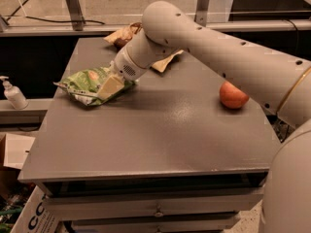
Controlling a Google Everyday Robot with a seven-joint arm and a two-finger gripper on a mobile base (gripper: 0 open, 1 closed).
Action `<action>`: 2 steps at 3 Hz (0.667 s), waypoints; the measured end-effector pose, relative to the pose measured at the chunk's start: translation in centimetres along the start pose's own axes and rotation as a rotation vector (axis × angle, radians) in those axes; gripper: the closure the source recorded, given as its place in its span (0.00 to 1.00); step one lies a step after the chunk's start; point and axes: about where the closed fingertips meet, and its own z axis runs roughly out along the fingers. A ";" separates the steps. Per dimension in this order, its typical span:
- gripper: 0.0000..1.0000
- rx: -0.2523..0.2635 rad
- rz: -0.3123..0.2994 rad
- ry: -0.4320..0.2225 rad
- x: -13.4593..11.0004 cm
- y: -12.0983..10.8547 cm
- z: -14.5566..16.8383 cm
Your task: Pick green jalapeno chip bag
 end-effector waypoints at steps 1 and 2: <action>0.68 0.009 0.011 -0.011 0.0 -0.1 -1.0; 0.92 0.029 0.019 -0.060 -0.6 0.0 -4.2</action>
Offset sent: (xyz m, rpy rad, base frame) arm -0.0114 -0.0554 0.0803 0.1361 -0.0460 -0.0660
